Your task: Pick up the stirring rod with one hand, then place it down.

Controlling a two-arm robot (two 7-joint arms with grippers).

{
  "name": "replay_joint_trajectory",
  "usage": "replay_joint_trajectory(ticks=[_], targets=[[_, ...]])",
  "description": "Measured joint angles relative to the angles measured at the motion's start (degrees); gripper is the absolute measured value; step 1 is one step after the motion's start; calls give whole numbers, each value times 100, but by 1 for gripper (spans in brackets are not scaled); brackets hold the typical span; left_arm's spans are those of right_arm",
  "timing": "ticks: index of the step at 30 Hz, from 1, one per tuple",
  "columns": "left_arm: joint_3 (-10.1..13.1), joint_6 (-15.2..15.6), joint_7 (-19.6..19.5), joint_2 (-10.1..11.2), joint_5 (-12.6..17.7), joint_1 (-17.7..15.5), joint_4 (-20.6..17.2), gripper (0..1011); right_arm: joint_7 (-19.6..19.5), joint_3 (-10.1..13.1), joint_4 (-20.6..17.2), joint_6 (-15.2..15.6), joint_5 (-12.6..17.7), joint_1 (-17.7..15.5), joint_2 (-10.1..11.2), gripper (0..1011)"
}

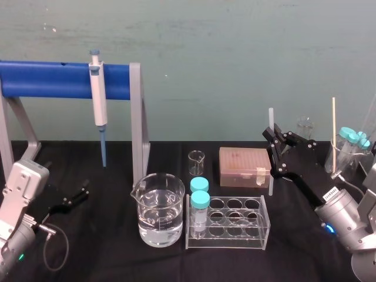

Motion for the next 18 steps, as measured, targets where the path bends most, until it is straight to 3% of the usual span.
replay_joint_trajectory(ticks=[18], targets=[[0, 0, 0, 0, 0, 0, 0, 1000, 0, 0, 0, 0, 0, 0, 0, 66]])
